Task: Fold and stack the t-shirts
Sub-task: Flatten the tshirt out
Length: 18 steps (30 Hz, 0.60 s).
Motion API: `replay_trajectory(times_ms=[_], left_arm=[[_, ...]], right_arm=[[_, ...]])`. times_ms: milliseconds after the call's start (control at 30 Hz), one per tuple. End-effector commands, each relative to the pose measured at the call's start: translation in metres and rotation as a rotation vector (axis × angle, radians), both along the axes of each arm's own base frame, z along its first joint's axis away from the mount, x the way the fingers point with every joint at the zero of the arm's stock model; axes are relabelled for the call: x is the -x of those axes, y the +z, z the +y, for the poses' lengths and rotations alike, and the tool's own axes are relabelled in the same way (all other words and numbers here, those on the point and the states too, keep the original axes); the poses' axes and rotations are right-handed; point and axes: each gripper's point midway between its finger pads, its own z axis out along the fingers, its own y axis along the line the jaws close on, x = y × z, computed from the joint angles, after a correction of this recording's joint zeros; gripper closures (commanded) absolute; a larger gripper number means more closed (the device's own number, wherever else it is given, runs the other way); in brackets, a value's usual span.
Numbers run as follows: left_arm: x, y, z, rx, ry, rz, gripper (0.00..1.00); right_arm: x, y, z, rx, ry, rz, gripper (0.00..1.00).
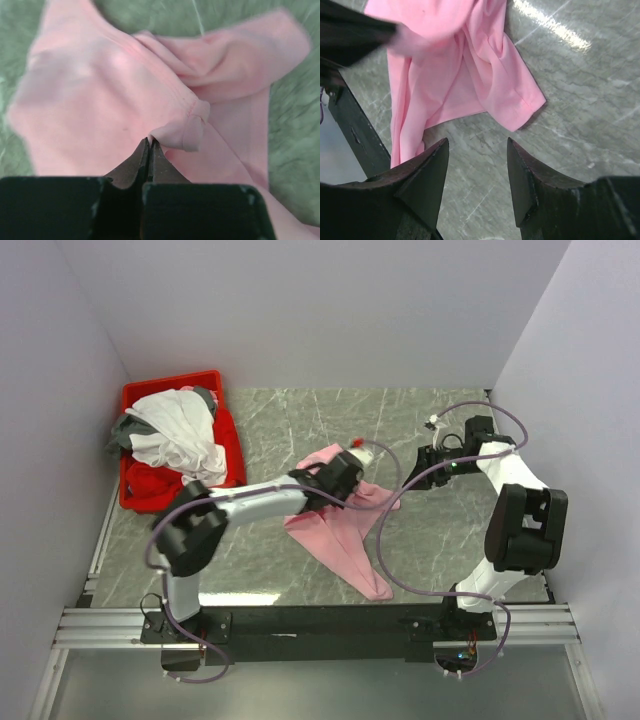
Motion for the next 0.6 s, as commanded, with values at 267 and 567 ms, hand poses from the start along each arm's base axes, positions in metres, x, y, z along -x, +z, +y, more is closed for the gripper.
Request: replay_trajectory(times_ms=[267,567], left_arm=[[-0.023,0.098,0.054,0.575,0.136,0.073,1.00],[-0.031,0.108,0.084,0.639,0.178,0.063,1.00]], right_arm=[[-0.014,-0.047,0.040,0.238,0.121,0.063,0.43],[-0.030,-0.077,0.051,0.349,0.138,0.109,0.51]])
